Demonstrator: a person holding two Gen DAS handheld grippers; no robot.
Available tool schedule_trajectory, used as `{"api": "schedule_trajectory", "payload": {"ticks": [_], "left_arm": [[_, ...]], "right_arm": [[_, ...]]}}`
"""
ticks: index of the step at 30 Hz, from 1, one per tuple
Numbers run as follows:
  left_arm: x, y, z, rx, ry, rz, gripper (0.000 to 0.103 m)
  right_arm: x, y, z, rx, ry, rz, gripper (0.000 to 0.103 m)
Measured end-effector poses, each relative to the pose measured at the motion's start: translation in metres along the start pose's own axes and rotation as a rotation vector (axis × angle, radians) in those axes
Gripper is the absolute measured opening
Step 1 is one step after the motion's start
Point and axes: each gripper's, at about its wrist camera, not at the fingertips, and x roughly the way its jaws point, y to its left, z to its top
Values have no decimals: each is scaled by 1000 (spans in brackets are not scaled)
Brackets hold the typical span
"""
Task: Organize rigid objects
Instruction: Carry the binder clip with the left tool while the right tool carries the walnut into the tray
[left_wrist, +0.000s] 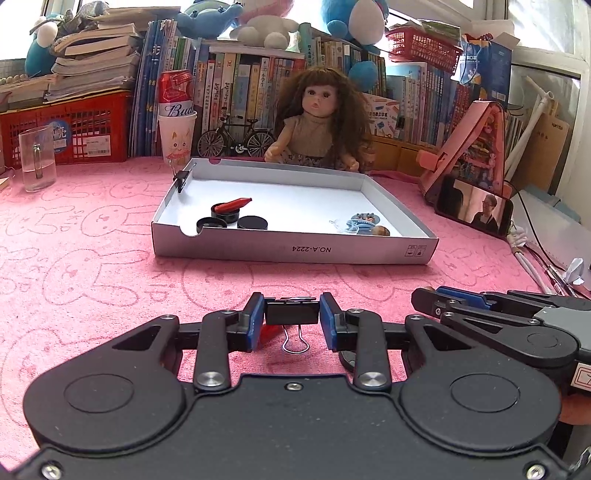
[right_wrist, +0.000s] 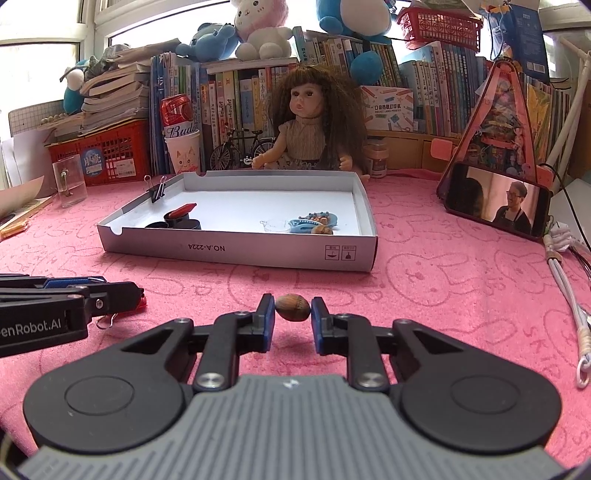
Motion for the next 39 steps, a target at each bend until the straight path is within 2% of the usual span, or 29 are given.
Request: {"api": "schedule_trajectory", "payload": {"ticks": [5,20,25,34,39], "left_arm": [[1,1,4,1,-11,4,30],[14,8,25,-7,-33,24,30],[20,16,40,-15,-53,34,30],[35,34,72,-65,-101,-8,30],[51,50,92,-78,-88,1,30]], "right_arm": [[5,0,1,7,23,-5,25],[12,-1,19,3,-2,-7,25],[15,-6,28,14,-13,-10,25],[28,-18,48,63,-10,-3,25],[39,-31,63,92,-5,-3,25]]}}
